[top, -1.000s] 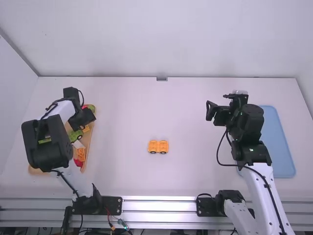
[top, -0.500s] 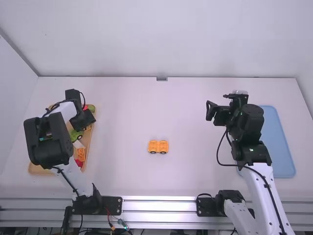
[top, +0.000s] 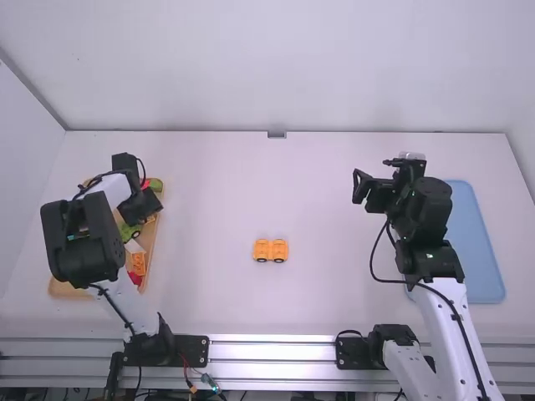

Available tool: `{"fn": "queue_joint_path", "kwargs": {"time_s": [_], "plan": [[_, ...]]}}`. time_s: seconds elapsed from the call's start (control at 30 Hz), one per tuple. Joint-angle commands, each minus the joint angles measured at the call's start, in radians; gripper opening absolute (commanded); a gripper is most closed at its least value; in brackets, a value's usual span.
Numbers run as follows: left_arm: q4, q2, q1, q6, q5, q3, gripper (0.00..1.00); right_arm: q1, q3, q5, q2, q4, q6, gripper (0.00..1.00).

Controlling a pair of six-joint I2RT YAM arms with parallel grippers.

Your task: Assemble lego blocks to make yellow taxi

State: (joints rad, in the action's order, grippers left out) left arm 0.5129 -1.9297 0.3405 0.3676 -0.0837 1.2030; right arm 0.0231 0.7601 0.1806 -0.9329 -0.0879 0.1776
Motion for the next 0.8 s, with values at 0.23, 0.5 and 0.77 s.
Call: {"fn": "queue_joint_path", "kwargs": {"time_s": [0.23, 0.5, 0.77], "plan": [[-0.018, -0.013, 0.008, 0.003, -0.011, -0.047, 0.52, 0.004, 0.024, 0.006, -0.003, 0.005, 0.009, 0.99], [-0.002, -0.013, 0.008, 0.008, 0.027, -0.041, 0.5, 0.004, 0.024, 0.006, -0.003, 0.002, 0.006, 0.99], [0.006, -0.013, 0.007, -0.027, 0.046, -0.039, 0.43, 0.004, 0.024, 0.006, -0.003, 0.002, 0.005, 0.98]]}}
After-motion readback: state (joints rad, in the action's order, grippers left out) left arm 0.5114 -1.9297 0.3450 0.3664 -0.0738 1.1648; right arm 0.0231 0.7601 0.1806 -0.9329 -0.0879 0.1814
